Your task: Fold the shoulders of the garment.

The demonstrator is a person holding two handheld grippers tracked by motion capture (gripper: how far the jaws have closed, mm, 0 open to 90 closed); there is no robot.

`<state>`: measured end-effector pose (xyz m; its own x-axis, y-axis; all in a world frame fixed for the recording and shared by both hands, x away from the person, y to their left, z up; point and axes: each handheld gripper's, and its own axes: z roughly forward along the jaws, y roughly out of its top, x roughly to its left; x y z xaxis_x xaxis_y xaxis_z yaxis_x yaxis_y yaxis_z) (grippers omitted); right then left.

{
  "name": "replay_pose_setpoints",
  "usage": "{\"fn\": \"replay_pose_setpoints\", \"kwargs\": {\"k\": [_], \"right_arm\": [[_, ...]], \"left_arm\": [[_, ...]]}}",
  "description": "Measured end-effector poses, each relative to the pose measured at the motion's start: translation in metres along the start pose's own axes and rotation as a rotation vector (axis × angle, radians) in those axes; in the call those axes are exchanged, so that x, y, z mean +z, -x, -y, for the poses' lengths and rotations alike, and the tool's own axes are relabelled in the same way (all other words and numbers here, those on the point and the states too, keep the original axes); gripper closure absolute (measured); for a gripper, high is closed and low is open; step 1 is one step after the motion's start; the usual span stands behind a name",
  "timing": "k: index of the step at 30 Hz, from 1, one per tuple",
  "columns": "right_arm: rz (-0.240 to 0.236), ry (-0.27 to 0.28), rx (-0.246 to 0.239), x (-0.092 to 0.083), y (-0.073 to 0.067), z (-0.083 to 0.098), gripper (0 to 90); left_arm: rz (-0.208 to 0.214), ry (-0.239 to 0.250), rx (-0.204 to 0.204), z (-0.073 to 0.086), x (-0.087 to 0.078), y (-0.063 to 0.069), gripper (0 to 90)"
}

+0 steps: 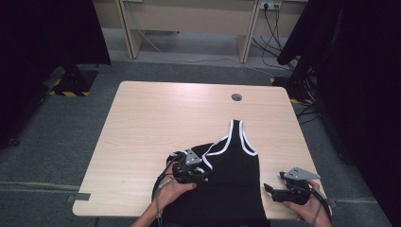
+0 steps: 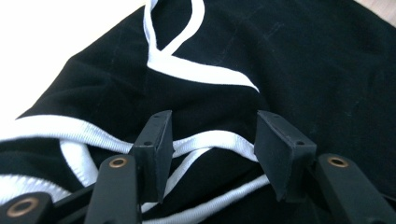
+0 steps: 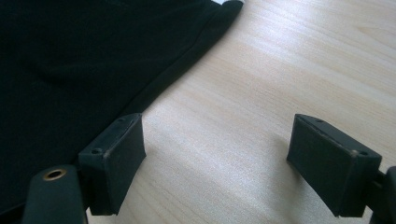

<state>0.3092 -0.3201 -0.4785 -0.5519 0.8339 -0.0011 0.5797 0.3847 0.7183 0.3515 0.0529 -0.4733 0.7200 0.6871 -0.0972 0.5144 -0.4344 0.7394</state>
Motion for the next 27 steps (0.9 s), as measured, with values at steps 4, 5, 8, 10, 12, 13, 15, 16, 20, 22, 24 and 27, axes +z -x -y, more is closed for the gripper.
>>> {"fn": "replay_pose_setpoints", "kwargs": {"k": [4,5,8,10,12,13,15,16,20,22,24,27], "right_arm": [[0.001,0.0,0.001,0.0,0.0,0.0,19.1],[0.001,0.0,0.001,0.0,0.0,0.0,19.1],[0.0,-0.001,0.004,0.0,0.0,0.0,19.1],[0.0,-0.002,0.007,0.0,-0.001,0.0,19.1],[-0.001,-0.001,0.007,0.0,-0.001,0.0,19.1],[-0.001,-0.002,0.005,0.0,-0.001,0.0,19.0],[-0.005,-0.002,-0.002,0.0,-0.001,-0.001,18.4],[-0.005,-0.004,-0.003,0.001,-0.001,-0.001,18.5],[-0.008,-0.014,0.014,0.002,-0.002,-0.009,23.6],[-0.012,0.02,-0.001,0.001,-0.005,-0.017,23.6],[-0.027,0.052,-0.018,0.002,-0.011,-0.027,23.8],[-0.046,0.053,-0.055,0.011,-0.023,-0.043,24.1]], "left_arm": [[-0.017,0.049,0.0,-0.001,-0.013,0.0,40.3],[-0.024,0.056,-0.002,0.0,-0.018,0.0,37.4],[-0.048,0.07,-0.012,0.004,-0.031,-0.005,36.7],[-0.071,0.069,-0.024,0.009,-0.037,-0.012,36.2],[-0.089,0.069,-0.05,0.015,-0.042,-0.019,35.8],[-0.101,0.068,-0.06,0.018,-0.043,-0.023,35.4],[-0.116,0.065,-0.078,0.023,-0.045,-0.029,35.1],[-0.124,0.063,-0.082,0.025,-0.046,-0.032,35.0],[-0.16,0.041,-0.081,0.028,-0.04,-0.04,34.5],[-0.158,0.031,-0.09,0.029,-0.036,-0.044,34.6],[-0.156,0.03,-0.096,0.031,-0.031,-0.048,34.5],[-0.13,0.041,-0.143,0.03,-0.032,-0.054,34.8]]}}
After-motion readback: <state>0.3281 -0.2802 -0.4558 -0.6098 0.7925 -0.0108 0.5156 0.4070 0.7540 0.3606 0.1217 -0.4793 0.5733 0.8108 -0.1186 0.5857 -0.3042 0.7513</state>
